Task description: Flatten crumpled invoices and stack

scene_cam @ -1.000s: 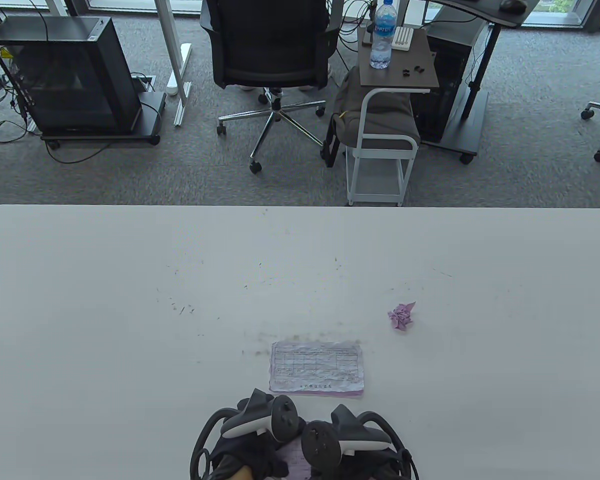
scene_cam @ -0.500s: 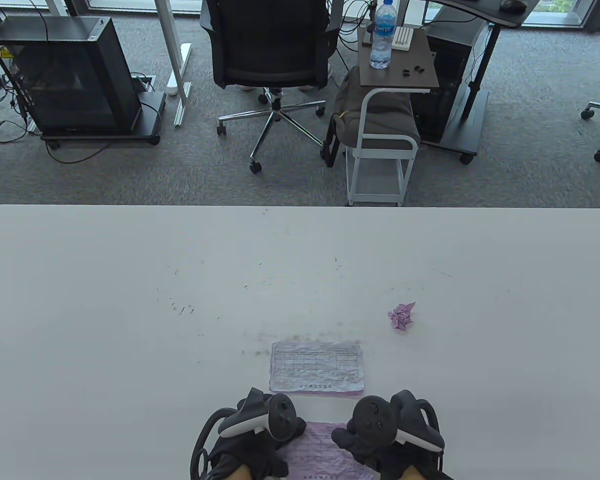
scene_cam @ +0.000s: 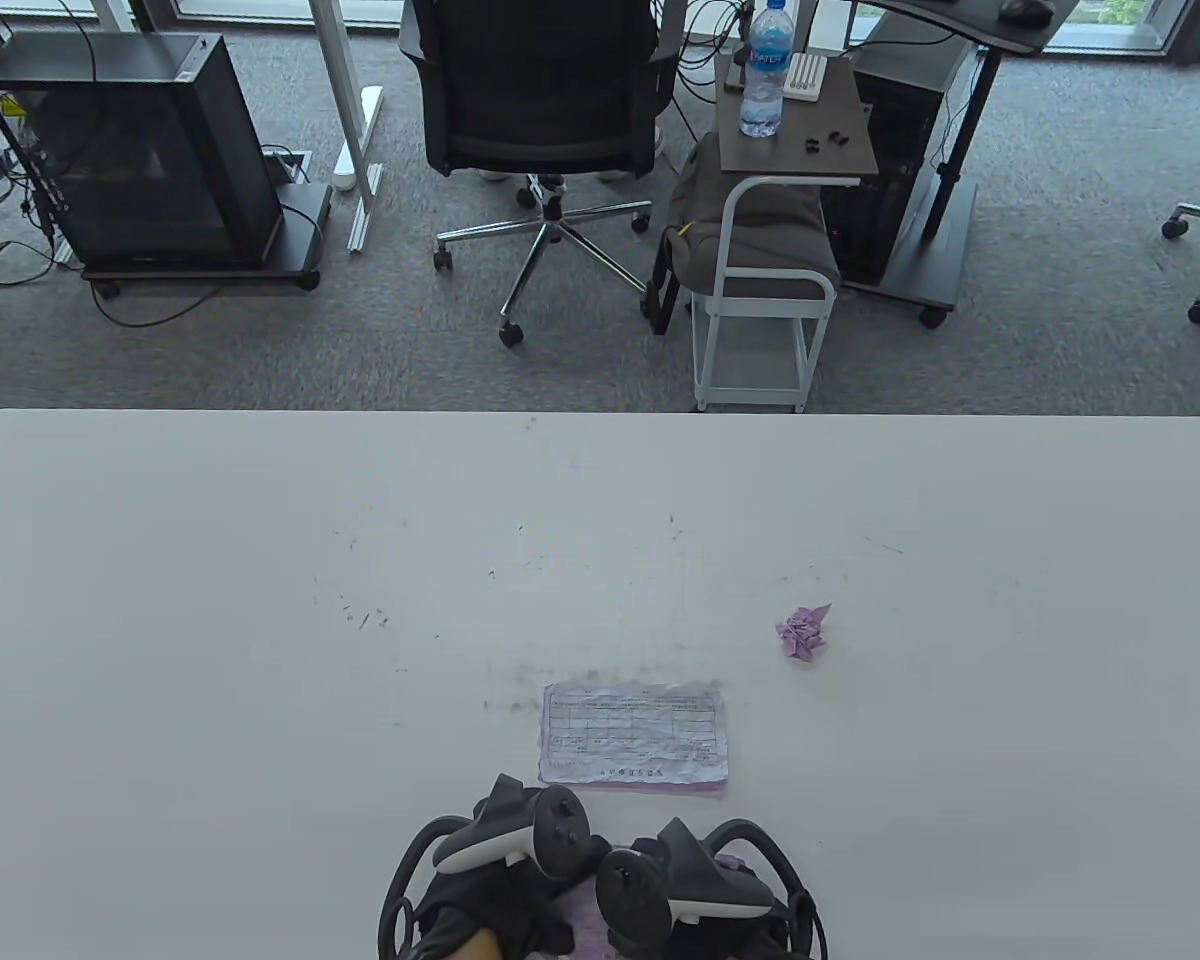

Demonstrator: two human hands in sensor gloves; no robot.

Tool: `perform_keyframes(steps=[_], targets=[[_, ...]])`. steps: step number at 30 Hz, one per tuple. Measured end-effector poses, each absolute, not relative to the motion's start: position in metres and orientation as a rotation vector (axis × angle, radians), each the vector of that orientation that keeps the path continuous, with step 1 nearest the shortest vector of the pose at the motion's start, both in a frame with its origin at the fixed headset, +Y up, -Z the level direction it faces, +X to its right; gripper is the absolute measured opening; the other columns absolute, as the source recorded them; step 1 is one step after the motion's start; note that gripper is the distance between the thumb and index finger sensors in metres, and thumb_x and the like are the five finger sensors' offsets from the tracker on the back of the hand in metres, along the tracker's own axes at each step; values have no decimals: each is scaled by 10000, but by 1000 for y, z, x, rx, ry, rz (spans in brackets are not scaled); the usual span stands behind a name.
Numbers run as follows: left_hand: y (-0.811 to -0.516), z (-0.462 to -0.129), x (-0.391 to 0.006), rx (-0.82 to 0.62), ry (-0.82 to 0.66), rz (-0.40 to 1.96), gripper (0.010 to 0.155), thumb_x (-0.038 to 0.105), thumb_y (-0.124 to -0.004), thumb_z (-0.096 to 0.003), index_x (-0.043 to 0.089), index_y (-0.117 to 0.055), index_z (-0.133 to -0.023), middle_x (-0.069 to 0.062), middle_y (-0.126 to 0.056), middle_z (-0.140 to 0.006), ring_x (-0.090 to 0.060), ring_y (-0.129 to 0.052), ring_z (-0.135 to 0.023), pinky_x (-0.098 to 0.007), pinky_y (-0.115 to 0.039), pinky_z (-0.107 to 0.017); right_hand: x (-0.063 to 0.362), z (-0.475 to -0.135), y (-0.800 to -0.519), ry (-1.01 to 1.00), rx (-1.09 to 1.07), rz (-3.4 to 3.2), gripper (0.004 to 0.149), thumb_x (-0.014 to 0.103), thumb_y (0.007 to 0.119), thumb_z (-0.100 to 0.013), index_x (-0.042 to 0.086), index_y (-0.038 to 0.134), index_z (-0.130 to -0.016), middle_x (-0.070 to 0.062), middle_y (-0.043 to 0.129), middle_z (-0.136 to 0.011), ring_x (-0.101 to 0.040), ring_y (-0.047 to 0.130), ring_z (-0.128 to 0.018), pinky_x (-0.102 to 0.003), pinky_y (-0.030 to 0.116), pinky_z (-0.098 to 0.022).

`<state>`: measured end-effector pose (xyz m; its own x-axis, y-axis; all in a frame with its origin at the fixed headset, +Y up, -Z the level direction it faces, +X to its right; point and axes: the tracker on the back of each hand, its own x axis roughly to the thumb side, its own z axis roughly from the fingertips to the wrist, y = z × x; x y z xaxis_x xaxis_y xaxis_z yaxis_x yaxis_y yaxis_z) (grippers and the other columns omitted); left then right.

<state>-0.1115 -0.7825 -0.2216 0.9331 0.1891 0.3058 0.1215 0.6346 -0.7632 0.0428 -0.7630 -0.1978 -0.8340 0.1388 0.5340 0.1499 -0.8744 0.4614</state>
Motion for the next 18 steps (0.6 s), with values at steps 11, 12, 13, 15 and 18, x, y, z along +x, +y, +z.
perform_keyframes(steps=[11,12,13,15,18], targets=[[-783,-221,-113,-888,-371,28,789,439,-805,-510,485,-230,-1049,-127,103,-1067,-577,31,-965,-730,-279,-679,96,-219,-756,-860,-359,-3134,416,456,697,-592,148,770,-863,-150,805,-869,-377,888,-659,-549,848,-414],[-783,-221,-113,-886,-372,27,788,439,-804,-510,483,-232,-1050,-129,100,-1068,-579,28,-966,-732,-281,-677,104,-220,-756,-875,-325,-3162,413,459,696,-593,154,777,-859,-143,810,-866,-374,888,-656,-547,850,-413],[-783,-221,-113,-885,-372,29,788,439,-804,-510,484,-232,-1050,-129,100,-1068,-579,29,-966,-732,-280,-678,108,-221,-756,-888,-302,-3179,413,462,695,-594,156,780,-859,-143,808,-868,-373,885,-656,-546,851,-415],[-783,-221,-113,-886,-371,31,788,438,-805,-510,483,-233,-1050,-128,101,-1067,-579,31,-965,-732,-279,-676,121,-223,-757,-928,-217,-3222,419,460,693,-598,146,781,-860,-159,794,-875,-383,879,-656,-549,850,-414],[-783,-221,-113,-887,-372,30,787,435,-806,-511,481,-234,-1050,-130,101,-1067,-582,30,-964,-734,-280,-676,134,-224,-752,-812,-244,-3303,481,468,695,-593,105,749,-903,-209,765,-894,-376,894,-647,-521,868,-397]])
